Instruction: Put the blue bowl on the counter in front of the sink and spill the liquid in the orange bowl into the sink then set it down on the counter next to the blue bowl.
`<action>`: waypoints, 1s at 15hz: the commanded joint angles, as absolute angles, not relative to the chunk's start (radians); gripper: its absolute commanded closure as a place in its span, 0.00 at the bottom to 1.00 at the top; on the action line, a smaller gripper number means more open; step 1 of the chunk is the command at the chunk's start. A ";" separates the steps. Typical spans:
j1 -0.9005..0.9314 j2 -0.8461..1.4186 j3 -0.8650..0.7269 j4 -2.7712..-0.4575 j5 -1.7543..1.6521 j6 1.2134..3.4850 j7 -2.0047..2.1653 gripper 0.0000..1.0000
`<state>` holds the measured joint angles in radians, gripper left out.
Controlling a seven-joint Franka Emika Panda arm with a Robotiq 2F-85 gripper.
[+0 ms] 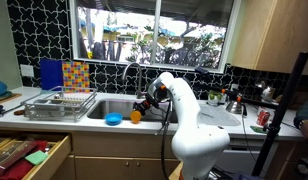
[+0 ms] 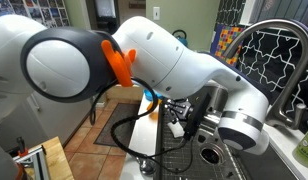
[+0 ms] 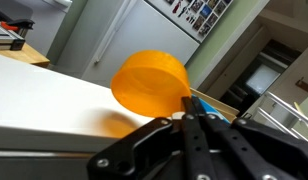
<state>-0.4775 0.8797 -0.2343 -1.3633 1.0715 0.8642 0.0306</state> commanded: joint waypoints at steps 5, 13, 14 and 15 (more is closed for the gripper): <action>-0.471 0.918 -0.247 -1.326 1.037 0.888 0.047 0.95; -0.472 0.927 -0.249 -1.314 1.021 0.902 0.047 0.82; -0.471 0.925 -0.249 -1.317 1.017 0.902 0.047 0.79; -0.469 0.923 -0.248 -1.318 1.012 0.904 0.045 0.80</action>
